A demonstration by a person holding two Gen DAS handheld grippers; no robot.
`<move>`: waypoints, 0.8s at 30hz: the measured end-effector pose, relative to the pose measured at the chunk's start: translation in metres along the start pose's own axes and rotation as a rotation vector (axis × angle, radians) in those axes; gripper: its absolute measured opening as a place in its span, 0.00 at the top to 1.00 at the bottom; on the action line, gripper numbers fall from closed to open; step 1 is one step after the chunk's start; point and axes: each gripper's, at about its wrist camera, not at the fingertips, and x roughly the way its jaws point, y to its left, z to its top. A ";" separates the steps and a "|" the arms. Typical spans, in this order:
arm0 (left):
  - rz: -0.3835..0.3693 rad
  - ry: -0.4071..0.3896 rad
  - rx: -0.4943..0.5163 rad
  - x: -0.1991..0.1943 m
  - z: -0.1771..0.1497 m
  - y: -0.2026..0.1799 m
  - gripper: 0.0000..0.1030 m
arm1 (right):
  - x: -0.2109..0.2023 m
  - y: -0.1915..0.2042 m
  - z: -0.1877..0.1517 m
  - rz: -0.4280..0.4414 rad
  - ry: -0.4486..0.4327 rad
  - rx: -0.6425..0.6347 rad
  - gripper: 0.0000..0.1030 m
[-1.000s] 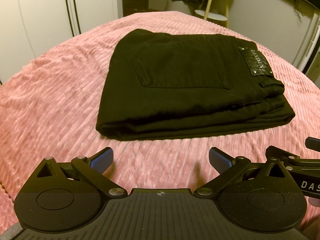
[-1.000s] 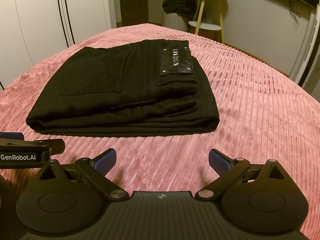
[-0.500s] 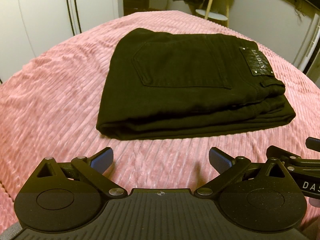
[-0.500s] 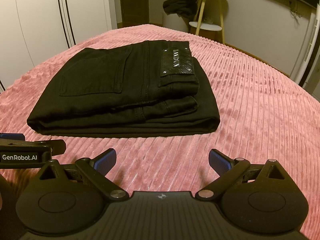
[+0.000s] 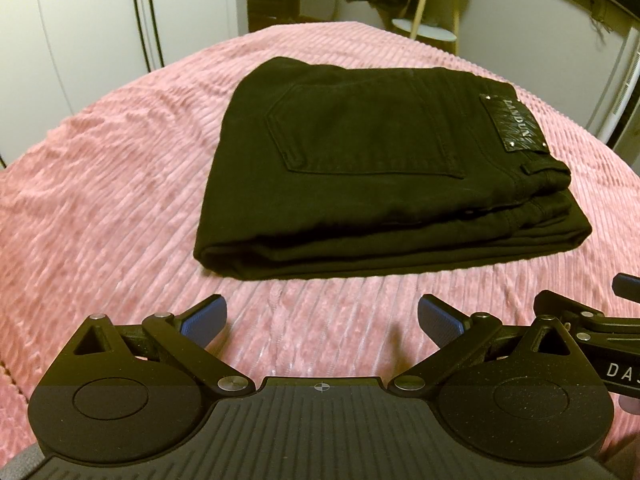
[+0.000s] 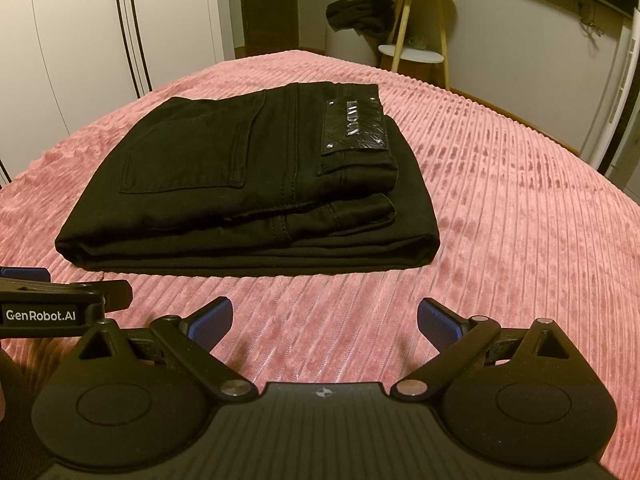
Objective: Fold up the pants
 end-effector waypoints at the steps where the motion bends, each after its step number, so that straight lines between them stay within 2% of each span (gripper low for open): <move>1: -0.002 0.000 0.000 0.000 0.000 0.000 0.00 | 0.000 0.000 0.000 0.000 0.000 0.000 0.04; 24: -0.009 -0.019 0.029 -0.003 0.000 -0.002 0.00 | -0.001 0.001 0.001 0.004 -0.003 -0.001 0.04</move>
